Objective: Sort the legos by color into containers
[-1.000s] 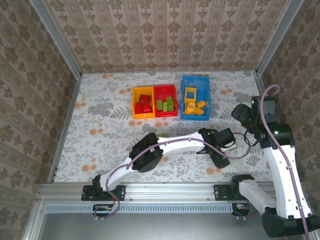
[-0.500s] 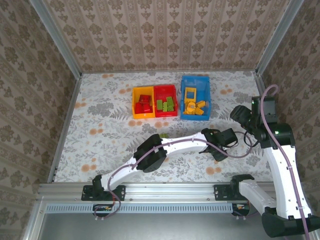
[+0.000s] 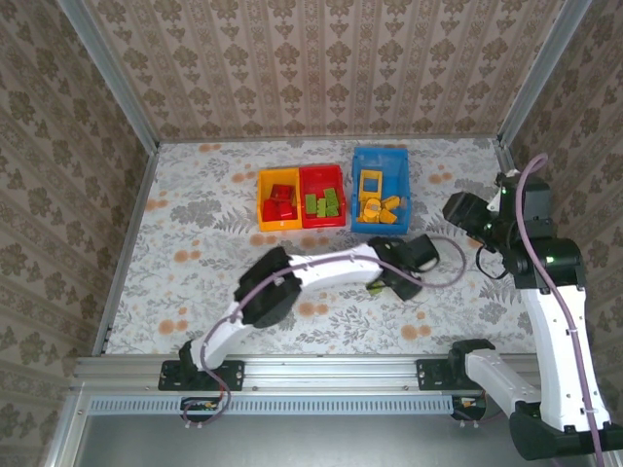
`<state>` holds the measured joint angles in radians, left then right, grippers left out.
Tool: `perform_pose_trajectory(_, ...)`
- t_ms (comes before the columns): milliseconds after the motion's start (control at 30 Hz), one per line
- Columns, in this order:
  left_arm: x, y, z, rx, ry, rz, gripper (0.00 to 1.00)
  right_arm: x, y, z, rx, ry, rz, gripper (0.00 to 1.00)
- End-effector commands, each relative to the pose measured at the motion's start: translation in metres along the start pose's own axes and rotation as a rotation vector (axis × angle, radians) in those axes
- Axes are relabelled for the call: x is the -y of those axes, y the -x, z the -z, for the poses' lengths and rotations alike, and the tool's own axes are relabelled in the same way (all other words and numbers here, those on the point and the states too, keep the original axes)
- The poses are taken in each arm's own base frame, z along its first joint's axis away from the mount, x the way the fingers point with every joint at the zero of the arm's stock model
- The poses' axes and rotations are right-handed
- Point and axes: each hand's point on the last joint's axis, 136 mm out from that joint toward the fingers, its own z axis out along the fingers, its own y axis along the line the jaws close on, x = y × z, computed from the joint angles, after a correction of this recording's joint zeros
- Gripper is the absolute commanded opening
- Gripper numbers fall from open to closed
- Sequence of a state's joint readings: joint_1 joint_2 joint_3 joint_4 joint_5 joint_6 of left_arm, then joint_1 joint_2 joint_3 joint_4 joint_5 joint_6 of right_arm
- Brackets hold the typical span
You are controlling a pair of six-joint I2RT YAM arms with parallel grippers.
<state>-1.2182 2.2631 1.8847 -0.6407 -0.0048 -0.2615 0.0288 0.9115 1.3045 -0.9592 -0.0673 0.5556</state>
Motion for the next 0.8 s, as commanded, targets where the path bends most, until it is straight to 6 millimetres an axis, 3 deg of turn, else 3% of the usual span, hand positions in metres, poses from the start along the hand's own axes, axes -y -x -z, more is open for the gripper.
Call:
perform_pose_trajectory(0,-0.057,0.035,0.074,0.173,0.051,0.192,0.34,-0.052,0.007,0.012,0.016,0.24,0.135,0.68)
perform_pose_trajectory(167,-0.136,0.01,0.133,0.219,0.141,0.365,0.34,-0.107,-0.024,0.008,-0.031,0.405,0.366,0.69)
perform_pose_trajectory(333,-0.222,-0.028,0.183,0.229,0.266,0.524,0.35,-0.154,-0.068,-0.021,-0.116,0.478,0.482,0.69)
perform_pose_trajectory(400,-0.253,-0.041,0.195,0.23,0.3,0.588,0.35,-0.17,-0.085,-0.034,-0.155,0.515,0.492,0.7)
perform_pose_trajectory(567,-0.321,-0.066,0.202,0.208,0.355,0.731,0.36,-0.198,-0.126,-0.063,-0.279,0.539,0.587,0.7)
perform_pose_trajectory(767,-0.38,-0.079,0.18,0.136,0.426,0.841,0.39,-0.208,-0.148,-0.085,-0.352,0.53,0.638,0.69)
